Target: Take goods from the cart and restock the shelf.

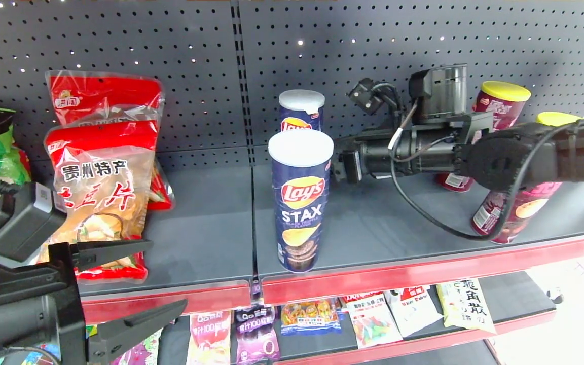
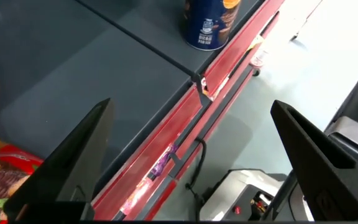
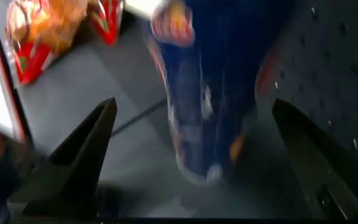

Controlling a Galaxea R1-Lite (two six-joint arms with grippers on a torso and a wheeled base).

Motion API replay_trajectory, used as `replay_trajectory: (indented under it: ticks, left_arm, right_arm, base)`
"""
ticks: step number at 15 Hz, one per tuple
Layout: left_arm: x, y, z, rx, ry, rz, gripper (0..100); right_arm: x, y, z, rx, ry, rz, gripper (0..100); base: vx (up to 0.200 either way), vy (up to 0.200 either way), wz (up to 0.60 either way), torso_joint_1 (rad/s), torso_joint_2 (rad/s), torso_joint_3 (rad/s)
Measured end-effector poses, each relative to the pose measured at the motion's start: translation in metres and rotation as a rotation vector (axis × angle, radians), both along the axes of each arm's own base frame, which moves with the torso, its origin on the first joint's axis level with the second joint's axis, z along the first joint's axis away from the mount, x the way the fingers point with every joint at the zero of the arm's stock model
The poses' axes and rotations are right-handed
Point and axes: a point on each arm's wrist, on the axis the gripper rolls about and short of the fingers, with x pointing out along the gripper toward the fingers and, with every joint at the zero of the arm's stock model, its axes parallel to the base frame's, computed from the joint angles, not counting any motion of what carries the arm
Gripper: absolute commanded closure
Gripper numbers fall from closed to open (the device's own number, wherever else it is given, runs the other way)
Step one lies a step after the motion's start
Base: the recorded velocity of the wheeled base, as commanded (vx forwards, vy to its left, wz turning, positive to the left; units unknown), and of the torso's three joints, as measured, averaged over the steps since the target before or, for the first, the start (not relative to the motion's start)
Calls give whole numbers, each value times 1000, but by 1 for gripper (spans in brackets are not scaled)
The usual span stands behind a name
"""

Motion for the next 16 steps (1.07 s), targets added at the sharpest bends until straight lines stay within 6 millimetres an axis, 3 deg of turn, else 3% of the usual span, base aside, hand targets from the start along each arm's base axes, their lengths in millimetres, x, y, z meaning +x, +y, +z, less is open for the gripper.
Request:
replay_trajectory:
  ticks: [4, 8, 16]
  left_arm:
    - [17, -6, 2, 25, 11, 38, 0]
    - [30, -15, -6, 93, 31, 43, 0]
    - [87, -64, -15, 175, 19, 54, 0]
  right_arm:
    - [-43, -43, -7, -28, 30, -79, 0]
    - [-98, -70, -10, -25, 19, -91, 0]
    - [-222, -119, -18, 42, -51, -31, 0]
  base:
    - [0, 0, 0, 0, 0, 0]
    - [0, 0, 0, 0, 0, 0]
    - [0, 0, 0, 0, 0, 0]
